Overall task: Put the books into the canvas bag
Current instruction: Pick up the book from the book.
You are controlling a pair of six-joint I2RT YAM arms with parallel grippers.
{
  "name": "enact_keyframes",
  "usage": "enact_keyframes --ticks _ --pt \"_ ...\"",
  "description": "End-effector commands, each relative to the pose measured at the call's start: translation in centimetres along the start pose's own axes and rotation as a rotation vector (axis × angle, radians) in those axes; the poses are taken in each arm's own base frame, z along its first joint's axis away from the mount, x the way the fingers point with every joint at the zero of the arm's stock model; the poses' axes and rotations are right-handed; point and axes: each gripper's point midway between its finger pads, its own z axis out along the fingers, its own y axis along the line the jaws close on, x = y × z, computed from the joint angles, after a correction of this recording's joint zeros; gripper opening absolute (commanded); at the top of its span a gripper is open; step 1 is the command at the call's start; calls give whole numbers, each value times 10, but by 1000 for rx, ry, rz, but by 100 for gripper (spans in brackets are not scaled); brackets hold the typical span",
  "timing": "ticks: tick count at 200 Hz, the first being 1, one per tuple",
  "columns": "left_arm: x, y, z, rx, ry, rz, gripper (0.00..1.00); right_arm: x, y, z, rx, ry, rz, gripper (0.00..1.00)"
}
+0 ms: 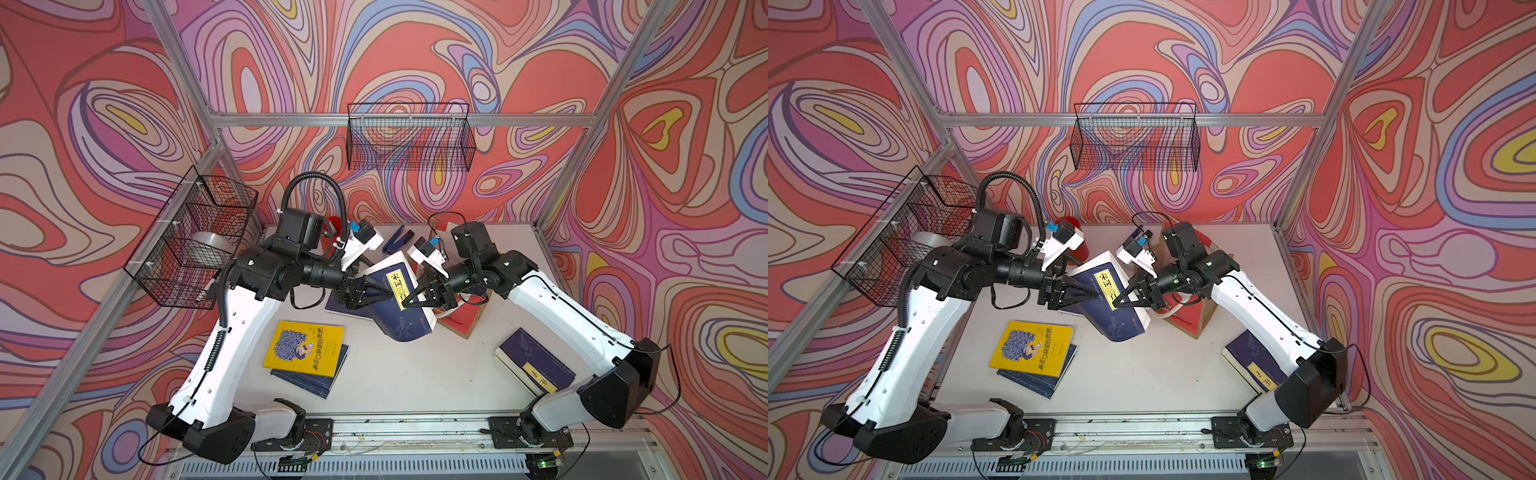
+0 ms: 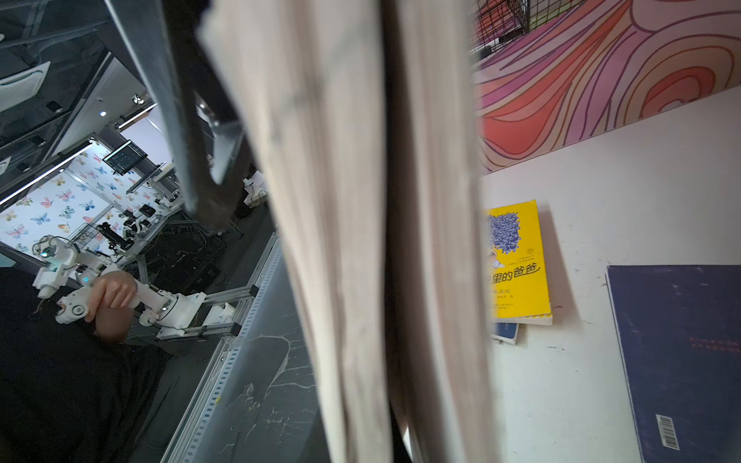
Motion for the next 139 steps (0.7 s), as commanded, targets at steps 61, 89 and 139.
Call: enact_keyframes --ticks 61,89,139 --pt "6 9 -11 -148 13 84 0 -11 -15 -9 51 -11 -9 4" --pt "0 32 -16 -286 -19 98 0 -23 -36 -27 203 -65 11 41" --pt "-9 65 -27 -484 -95 93 0 -40 -79 -98 522 -206 73 53"
